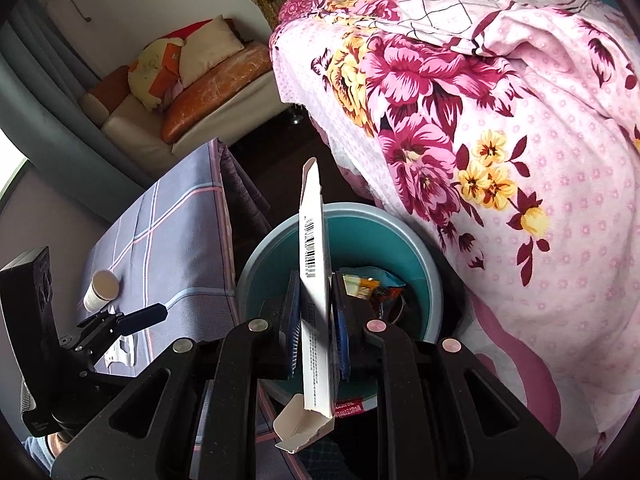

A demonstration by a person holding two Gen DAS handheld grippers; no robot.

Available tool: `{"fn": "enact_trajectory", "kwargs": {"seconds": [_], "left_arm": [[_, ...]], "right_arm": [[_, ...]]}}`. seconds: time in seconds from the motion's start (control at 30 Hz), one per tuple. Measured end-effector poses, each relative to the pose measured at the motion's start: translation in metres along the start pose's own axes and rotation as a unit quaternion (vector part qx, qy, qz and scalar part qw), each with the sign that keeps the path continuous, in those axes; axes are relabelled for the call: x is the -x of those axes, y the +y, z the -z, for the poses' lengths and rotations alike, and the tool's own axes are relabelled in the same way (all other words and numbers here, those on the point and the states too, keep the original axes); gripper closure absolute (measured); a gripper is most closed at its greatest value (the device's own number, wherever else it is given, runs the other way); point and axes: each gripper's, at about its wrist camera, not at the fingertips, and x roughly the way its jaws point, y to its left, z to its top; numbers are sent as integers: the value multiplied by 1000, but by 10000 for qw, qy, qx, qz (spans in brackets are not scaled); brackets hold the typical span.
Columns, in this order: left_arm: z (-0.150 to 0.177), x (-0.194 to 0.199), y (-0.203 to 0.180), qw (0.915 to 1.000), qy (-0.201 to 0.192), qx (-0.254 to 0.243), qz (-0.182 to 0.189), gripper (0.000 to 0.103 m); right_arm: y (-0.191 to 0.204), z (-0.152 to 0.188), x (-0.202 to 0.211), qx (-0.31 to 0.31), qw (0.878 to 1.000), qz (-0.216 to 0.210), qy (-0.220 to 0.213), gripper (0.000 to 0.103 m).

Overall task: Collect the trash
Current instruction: 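Open the left tool to drop the packet while the right releases the box into the bin, then move both open tools back over the table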

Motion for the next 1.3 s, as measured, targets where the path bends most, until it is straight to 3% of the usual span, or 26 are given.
{"fn": "enact_trajectory", "kwargs": {"seconds": [0.03,0.1,0.13,0.27,0.7,1.07,1.17,1.3], "left_arm": [[1,1,2,10000,-7,22,9,16],[3,4,6,10000,-17,63,21,15],[3,6,9,10000,-14,85,29,15],[9,15,22,9999,-43,159,4,15],[54,53,107,9955,-139,886,-322,14],[102,94,192,9858,-381,1522,-593,14],[110,104,218,9841,-456,1534,-768,14],[112,117,248,9851,-619,1140,-1133,14]], "right_arm": [[1,0,-2,-27,10000,-31,51,81],[4,0,-1,-2,10000,37,34,62],[4,-1,-1,6,10000,43,33,47],[10,0,-2,34,9999,74,109,32],[49,9,-17,329,9985,-25,442,30],[129,29,-30,1046,9917,-177,727,30],[151,35,-35,1215,9892,-241,789,30],[182,43,-46,1392,9855,-292,928,30]]}}
